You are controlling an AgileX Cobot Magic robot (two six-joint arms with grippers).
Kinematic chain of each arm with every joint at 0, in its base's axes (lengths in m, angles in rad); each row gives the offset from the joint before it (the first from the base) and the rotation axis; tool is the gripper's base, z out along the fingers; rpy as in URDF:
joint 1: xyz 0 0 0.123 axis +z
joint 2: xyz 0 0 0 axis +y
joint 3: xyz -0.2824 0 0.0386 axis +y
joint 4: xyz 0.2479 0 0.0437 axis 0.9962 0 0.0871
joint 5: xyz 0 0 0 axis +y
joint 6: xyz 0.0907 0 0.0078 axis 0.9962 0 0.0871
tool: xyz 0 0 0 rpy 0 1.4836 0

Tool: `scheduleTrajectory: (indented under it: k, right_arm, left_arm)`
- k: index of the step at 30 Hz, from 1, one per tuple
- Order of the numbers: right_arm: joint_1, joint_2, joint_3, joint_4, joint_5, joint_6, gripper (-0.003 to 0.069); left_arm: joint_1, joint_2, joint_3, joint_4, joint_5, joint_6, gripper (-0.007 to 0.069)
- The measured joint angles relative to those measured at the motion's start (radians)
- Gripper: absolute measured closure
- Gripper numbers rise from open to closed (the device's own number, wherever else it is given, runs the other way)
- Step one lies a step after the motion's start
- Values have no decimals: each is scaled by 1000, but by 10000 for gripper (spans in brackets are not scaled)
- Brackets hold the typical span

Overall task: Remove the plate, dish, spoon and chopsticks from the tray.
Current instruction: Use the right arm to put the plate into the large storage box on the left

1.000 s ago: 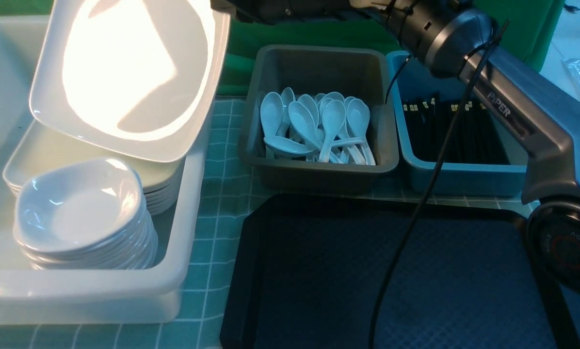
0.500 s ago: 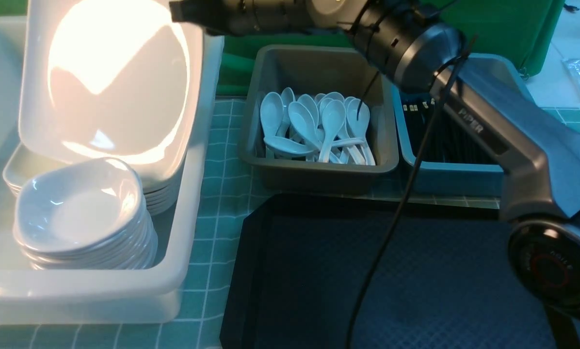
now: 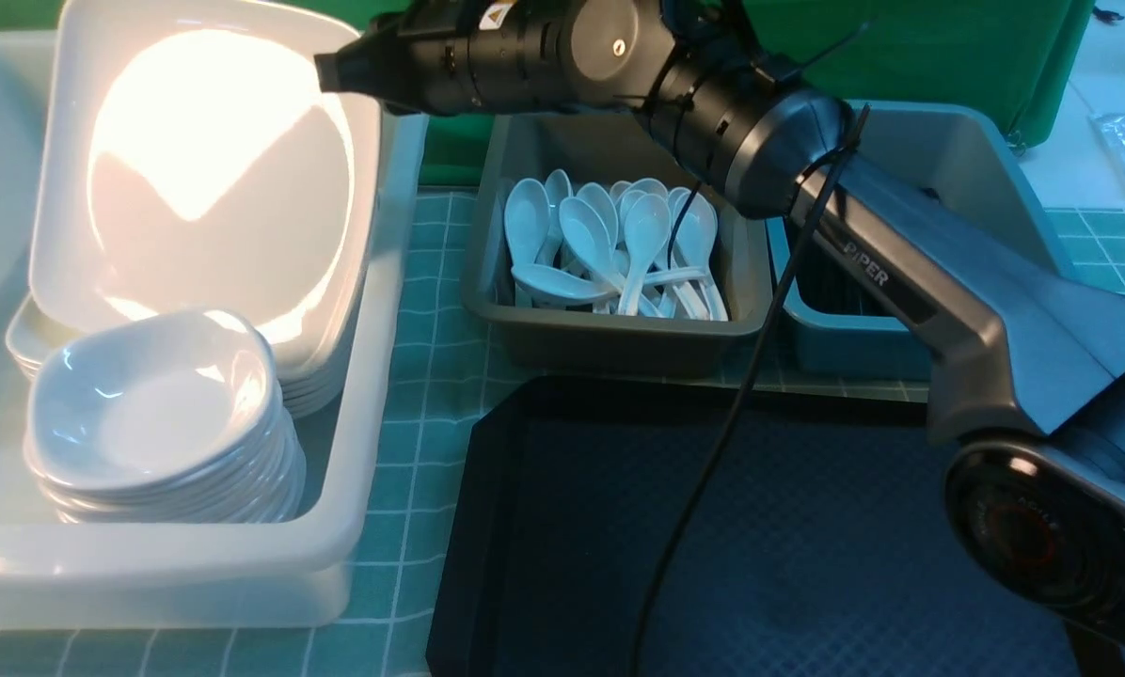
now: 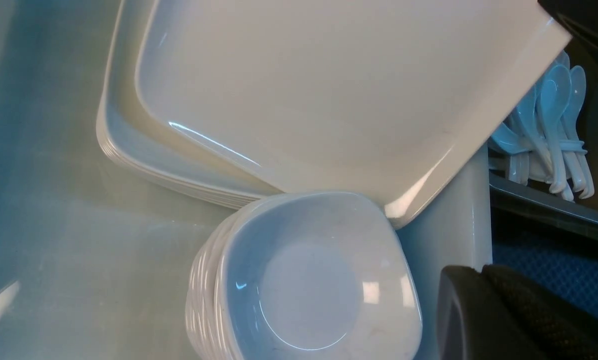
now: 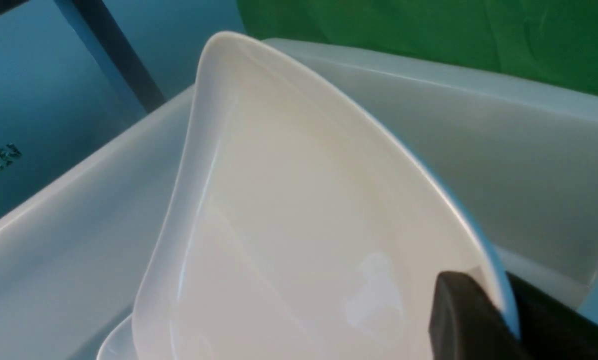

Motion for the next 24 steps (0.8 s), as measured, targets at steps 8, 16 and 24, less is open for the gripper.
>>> scheduleTrajectory:
  k: [8, 16, 24]
  right_arm:
    - [0, 9, 0, 0, 0, 1, 398]
    - [-3, 9, -1, -3, 67, 1, 370]
    - [-4, -4, -1, -135, 263, 38, 370]
  left_arm:
    - [0, 0, 0, -1, 0, 1, 615]
    - [0, 0, 0, -1, 0, 14, 615]
    - [0, 0, 0, -2, 0, 16, 615]
